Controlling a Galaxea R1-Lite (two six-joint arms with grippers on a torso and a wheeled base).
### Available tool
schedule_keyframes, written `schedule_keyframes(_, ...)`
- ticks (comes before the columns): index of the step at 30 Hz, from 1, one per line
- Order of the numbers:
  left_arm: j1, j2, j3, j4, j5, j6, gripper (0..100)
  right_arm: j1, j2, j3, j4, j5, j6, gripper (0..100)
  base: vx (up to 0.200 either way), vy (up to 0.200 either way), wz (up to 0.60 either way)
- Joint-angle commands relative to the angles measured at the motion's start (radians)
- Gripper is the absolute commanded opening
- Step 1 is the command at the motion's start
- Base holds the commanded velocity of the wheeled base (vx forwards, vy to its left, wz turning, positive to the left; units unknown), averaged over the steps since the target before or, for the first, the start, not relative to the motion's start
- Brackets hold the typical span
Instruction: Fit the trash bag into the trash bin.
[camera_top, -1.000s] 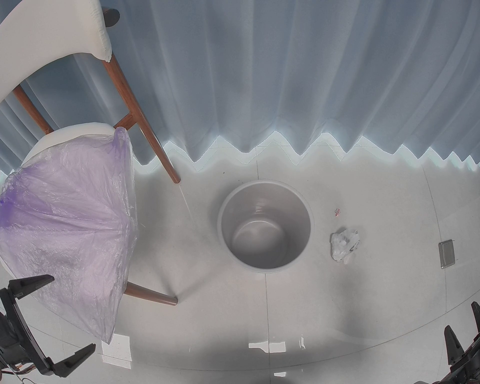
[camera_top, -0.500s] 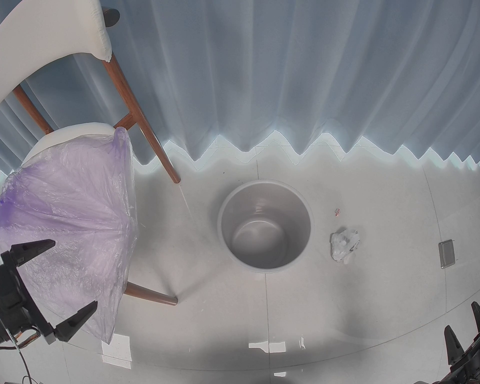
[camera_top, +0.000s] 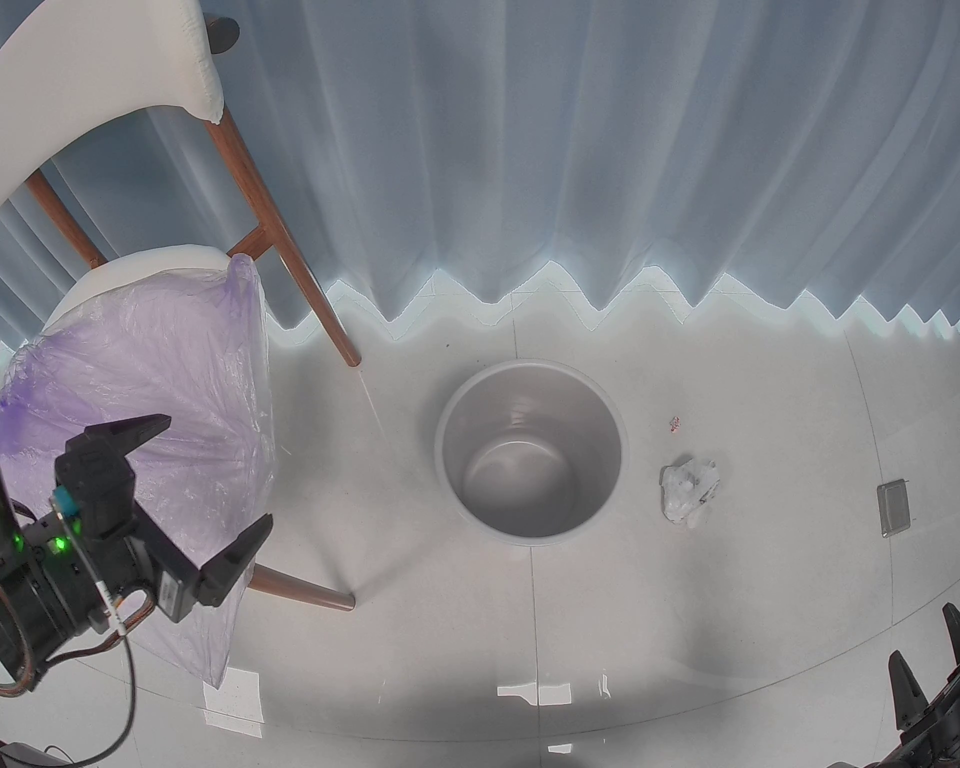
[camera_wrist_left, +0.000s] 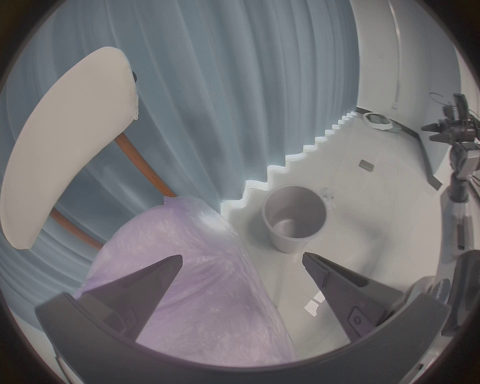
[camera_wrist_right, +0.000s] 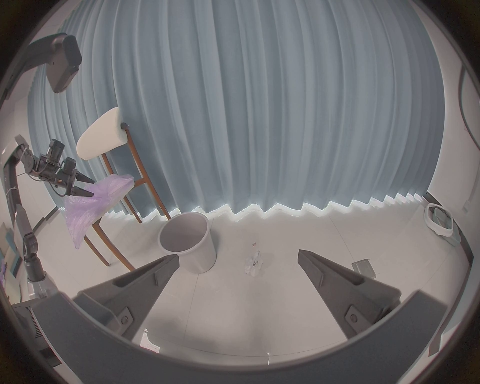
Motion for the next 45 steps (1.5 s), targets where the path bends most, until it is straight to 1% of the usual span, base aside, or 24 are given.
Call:
schedule_keyframes(1,-0.112,0.155,0.01,-0.095,0.128,-0.025,100,0.002,-0.018,0.018,0.0,0.0,0.0,100,0.0,0.0,0.0)
schedule_keyframes(2,-0.142,0.173,0.028,-0.128,0.215,-0.028,100,0.002,-0.018,0.018,0.0,0.0,0.002,100,0.0,0.0,0.0)
schedule_keyframes(3,-0.142,0.173,0.028,-0.128,0.215,-0.028,100,0.002,-0.018,0.018,0.0,0.0,0.002,100,0.0,0.0,0.0)
schedule_keyframes(4,-0.161,0.179,0.042,-0.14,0.273,-0.025,100,0.002,-0.018,0.018,0.0,0.0,0.002,100,0.0,0.0,0.0)
schedule_keyframes(5,-0.173,0.182,0.05,-0.14,0.309,-0.02,100,0.002,-0.018,0.018,0.0,0.0,0.002,100,0.0,0.0,0.0)
schedule_keyframes(6,-0.175,0.182,0.053,-0.138,0.327,-0.014,100,0.002,-0.018,0.018,0.0,0.0,0.002,100,0.0,0.0,0.0)
schedule_keyframes(7,-0.175,0.182,0.053,-0.138,0.327,-0.014,100,0.002,-0.018,0.018,0.0,0.0,0.002,100,0.0,0.0,0.0)
schedule_keyframes(9,-0.167,0.184,0.062,-0.132,0.355,0.023,100,0.002,-0.018,0.018,0.0,0.0,0.002,100,0.0,0.0,0.0)
schedule_keyframes(12,-0.159,0.185,0.073,-0.135,0.361,0.06,100,0.002,-0.018,0.018,0.0,0.0,0.002,100,0.0,0.0,0.0)
schedule_keyframes(13,-0.139,0.201,0.076,-0.137,0.361,0.084,100,0.002,-0.018,0.018,0.0,0.0,0.002,100,0.0,0.0,0.0)
schedule_keyframes(15,-0.119,0.222,0.079,-0.14,0.361,0.093,100,0.002,-0.018,0.018,0.0,0.0,0.002,100,0.0,0.0,0.0)
schedule_keyframes(18,-0.113,0.262,0.082,-0.141,0.361,0.093,100,0.002,-0.018,0.018,0.0,0.0,0.002,100,0.0,0.0,0.0)
schedule_keyframes(22,-0.078,0.303,0.062,-0.144,0.361,0.098,100,0.002,-0.018,0.018,0.0,0.0,0.002,100,0.0,0.0,0.0)
schedule_keyframes(30,-0.056,0.365,0.011,-0.164,0.364,0.098,100,0.002,-0.018,0.018,-0.002,0.0,0.0,100,0.0,0.0,0.0)
schedule_keyframes(31,-0.036,0.377,-0.004,-0.17,0.37,0.098,100,0.002,-0.018,0.018,-0.002,0.0,0.0,100,0.0,0.0,0.0)
schedule_keyframes(35,0.0,0.386,-0.027,-0.174,0.376,0.101,100,0.002,-0.018,0.018,-0.002,0.0,0.0,100,0.0,0.0,0.0)
schedule_keyframes(41,0.008,0.386,-0.047,-0.174,0.376,0.106,100,0.002,-0.018,0.018,-0.002,0.0,0.0,100,0.0,0.0,0.0)
schedule_keyframes(45,0.051,0.391,-0.045,-0.174,0.367,0.106,100,0.002,-0.018,0.018,-0.002,0.002,-0.002,100,0.0,0.0,0.0)
